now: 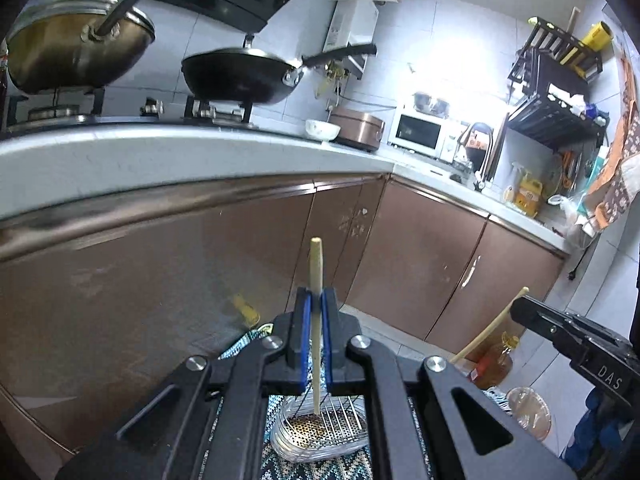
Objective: Organize utensils
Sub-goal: 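Carry both chopsticks upright over the clear utensil holder, then open both tools to drop the chopsticks into the holder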
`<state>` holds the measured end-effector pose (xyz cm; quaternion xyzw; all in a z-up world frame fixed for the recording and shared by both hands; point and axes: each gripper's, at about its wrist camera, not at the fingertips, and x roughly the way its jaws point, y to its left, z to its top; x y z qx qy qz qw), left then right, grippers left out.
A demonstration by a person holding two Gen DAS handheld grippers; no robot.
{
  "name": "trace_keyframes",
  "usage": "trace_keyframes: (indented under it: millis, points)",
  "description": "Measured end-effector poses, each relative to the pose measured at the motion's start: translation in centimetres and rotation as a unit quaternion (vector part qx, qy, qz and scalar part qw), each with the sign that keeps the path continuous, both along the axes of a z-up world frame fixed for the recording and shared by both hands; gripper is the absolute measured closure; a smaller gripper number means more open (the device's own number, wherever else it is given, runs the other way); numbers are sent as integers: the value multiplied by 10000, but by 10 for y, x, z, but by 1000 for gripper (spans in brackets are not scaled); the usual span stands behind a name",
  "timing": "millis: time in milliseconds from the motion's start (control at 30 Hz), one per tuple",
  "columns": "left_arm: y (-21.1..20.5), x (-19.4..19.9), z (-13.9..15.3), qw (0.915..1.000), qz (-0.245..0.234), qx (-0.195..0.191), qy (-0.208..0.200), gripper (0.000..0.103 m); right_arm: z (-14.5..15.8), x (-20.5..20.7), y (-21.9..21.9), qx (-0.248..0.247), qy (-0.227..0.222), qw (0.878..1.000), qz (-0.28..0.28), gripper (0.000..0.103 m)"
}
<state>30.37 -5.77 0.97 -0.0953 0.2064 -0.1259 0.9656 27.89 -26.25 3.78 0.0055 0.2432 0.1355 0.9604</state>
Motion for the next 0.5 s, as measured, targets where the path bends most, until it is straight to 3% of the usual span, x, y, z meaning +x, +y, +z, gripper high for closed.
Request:
trace_keyframes:
  millis: [500]
  points:
    - [-32, 38, -79, 9988, 112, 323, 358, 98, -86, 43, 3, -84, 629, 9977, -230, 98]
